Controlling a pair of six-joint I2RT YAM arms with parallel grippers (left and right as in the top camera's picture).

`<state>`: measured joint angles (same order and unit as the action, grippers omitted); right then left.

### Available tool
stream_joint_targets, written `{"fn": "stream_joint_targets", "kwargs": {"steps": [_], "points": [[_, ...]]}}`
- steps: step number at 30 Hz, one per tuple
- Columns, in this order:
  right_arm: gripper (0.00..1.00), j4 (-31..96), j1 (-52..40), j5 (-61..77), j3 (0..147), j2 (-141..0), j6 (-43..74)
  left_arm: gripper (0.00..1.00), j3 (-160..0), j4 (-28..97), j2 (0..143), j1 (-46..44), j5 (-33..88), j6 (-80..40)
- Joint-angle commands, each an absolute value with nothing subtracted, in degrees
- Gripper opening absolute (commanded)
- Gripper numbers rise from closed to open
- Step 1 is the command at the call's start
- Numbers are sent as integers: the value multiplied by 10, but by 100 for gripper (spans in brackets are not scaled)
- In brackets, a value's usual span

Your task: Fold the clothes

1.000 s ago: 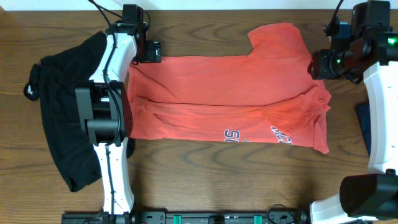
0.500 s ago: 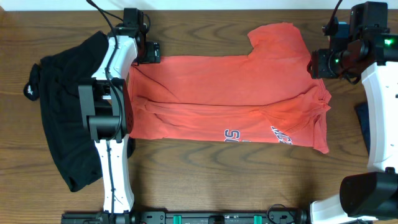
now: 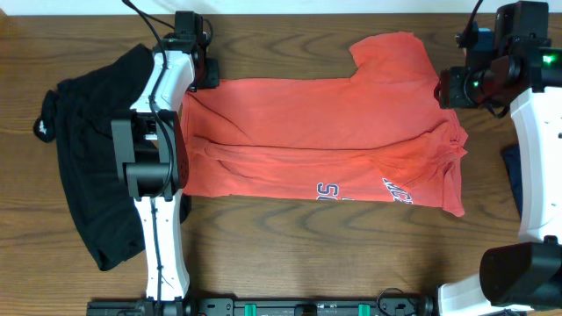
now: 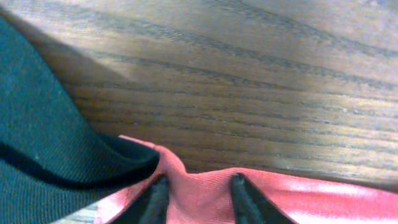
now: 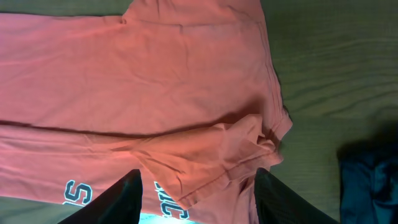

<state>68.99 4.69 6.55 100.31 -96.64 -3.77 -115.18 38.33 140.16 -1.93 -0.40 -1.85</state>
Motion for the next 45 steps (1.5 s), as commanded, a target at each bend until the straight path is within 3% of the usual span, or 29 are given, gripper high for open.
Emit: {"fn": "stream_joint_targets", "kwargs": {"steps": [1,5,9,17,29,38,45], "points": [[56,685,45,62,999,-968,-32,24,-1155,390,1396,-17,-11,-24],[55,681,45,63,999,-968,-32,6,-1155,391,1362,-17,-11,-24],[54,679,45,65,999,-968,-32,6,-1155,391,1328,-17,-11,-24],[40,605,41,86,999,-970,-22,6,-1155,436,1273,-16,-24,-33],[54,364,34,74,1000,-1155,-7,6,-1155,478,1263,-16,-24,-48],[57,177,37,75,1000,-1343,26,6,-1155,477,1263,-16,-26,-48],[57,90,39,67,1001,-1402,28,6,-1155,477,1263,-16,-26,-48]]}}
